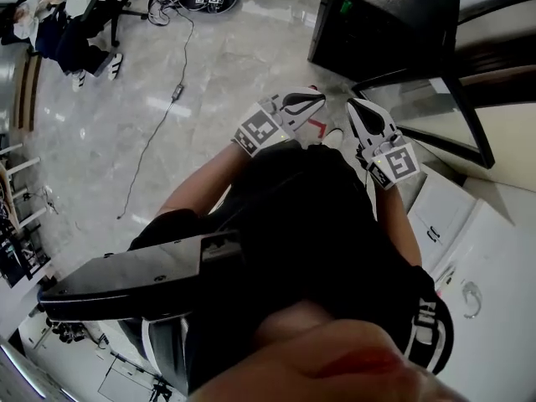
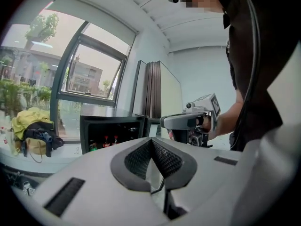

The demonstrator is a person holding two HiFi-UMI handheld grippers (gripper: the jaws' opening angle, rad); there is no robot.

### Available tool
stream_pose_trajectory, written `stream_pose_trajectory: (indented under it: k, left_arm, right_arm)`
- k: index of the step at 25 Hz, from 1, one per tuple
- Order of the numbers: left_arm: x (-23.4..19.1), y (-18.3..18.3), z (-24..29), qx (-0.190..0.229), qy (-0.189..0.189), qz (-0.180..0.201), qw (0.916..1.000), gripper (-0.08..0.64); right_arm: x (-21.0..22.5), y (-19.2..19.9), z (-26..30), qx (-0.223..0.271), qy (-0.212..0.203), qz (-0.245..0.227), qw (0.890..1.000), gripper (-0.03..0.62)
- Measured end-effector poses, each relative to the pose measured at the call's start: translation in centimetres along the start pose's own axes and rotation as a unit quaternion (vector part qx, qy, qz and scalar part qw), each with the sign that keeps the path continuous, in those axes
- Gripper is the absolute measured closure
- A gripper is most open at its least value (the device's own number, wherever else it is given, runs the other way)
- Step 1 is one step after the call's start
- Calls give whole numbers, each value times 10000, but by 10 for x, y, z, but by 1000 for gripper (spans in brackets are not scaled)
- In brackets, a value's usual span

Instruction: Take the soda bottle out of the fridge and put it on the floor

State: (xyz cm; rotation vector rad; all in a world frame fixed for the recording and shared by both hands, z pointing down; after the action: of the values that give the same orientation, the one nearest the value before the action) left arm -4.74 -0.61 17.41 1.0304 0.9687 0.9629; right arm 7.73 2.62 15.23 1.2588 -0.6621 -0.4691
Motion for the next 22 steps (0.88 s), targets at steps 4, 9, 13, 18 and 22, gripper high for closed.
stream_pose_trajectory:
  k: [4, 9, 13, 18, 22]
  left_arm:
    - [-3, -35, -2, 292, -13, 156, 9994, 560]
    - [-4, -67, 1, 580, -84, 249, 9980, 560]
    - [-5, -81, 7, 682, -39, 284, 9973, 560]
    - [-7, -87, 12, 726, -42, 288, 9969, 559]
    - [-7, -89, 10, 738, -71, 265, 9969, 560]
  right_arm:
    - [0, -48, -6, 425, -97, -180, 9989, 578]
    - [-9, -75, -8, 786, -341, -366, 9956, 578]
    - [-9, -81, -7, 856, -340, -424, 9948, 578]
    - [-2, -83, -4, 835, -298, -438, 9951, 578]
    - [0, -85, -4, 820, -280, -462, 9952, 578]
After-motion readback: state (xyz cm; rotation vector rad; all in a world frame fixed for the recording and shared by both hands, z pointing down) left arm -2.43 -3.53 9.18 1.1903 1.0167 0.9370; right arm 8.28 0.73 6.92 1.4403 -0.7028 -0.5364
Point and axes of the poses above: the fingertips, and each gripper's own axes: z forward along the fingers, x to its right, y out of its underside, the point moved 5 cm from there along -z, backward along the fingers, and after that the axes turned 1 degree about -y, right-handed, at the moved point
